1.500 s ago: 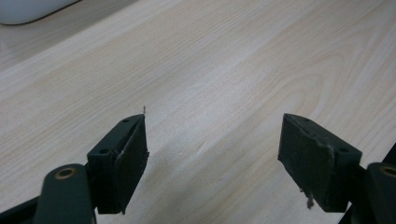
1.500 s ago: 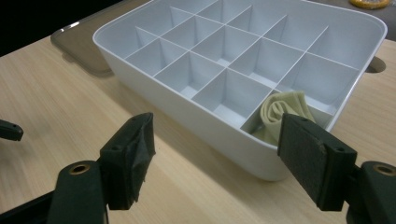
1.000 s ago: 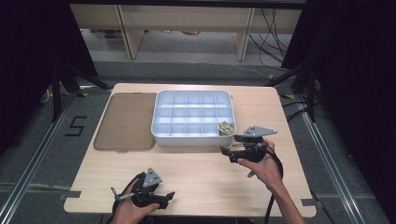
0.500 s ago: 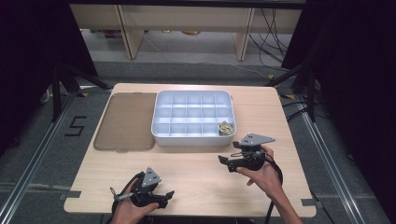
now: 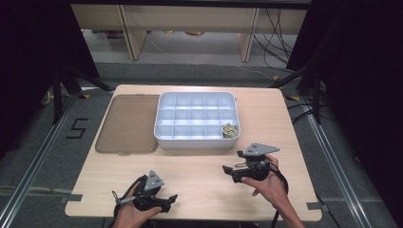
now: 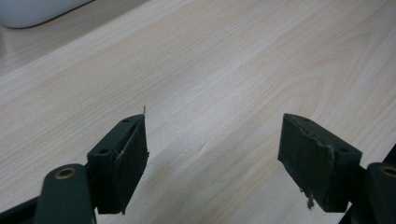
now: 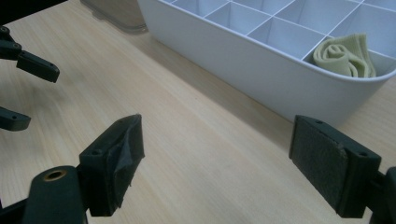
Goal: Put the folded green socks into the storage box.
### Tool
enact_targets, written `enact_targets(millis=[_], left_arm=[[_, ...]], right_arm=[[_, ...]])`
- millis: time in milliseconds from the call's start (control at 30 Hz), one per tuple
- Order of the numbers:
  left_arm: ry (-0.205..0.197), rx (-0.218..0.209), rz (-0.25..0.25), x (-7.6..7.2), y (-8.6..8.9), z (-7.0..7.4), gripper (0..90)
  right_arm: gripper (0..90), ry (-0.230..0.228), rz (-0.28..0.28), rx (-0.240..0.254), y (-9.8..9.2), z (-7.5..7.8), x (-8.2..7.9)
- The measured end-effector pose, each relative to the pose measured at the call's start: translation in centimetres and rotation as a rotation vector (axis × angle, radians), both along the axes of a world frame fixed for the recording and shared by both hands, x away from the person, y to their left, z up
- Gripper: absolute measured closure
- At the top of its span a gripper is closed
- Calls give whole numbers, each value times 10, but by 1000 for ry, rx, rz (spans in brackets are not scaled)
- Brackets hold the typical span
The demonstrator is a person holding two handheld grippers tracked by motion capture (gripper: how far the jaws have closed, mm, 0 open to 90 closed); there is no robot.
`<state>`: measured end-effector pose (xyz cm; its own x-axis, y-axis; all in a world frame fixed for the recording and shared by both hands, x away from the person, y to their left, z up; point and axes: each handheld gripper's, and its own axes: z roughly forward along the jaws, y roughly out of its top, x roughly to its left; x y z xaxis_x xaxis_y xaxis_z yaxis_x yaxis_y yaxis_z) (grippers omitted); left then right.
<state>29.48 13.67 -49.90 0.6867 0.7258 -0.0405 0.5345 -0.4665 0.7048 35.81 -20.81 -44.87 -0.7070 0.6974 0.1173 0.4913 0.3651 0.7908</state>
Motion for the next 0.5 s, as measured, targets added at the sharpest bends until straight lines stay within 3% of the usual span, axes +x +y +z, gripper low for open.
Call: enact_targets(millis=[167,233,467,500], left_arm=[[3,-2,1,0,0,0,233],[11,-18,16,-1,-1,-1,233],[10,-11,10,-1,-1,-1,233],[4,-20,25,0,-2,-2,233]], right_arm=[[186,-26,6,-1,-4,-6,-3],[185,-14,7,-1,-7,-6,-5],[170,-10,19,-2,-10,-13,-13],[169,7,6,10,-9,-13,-16]])
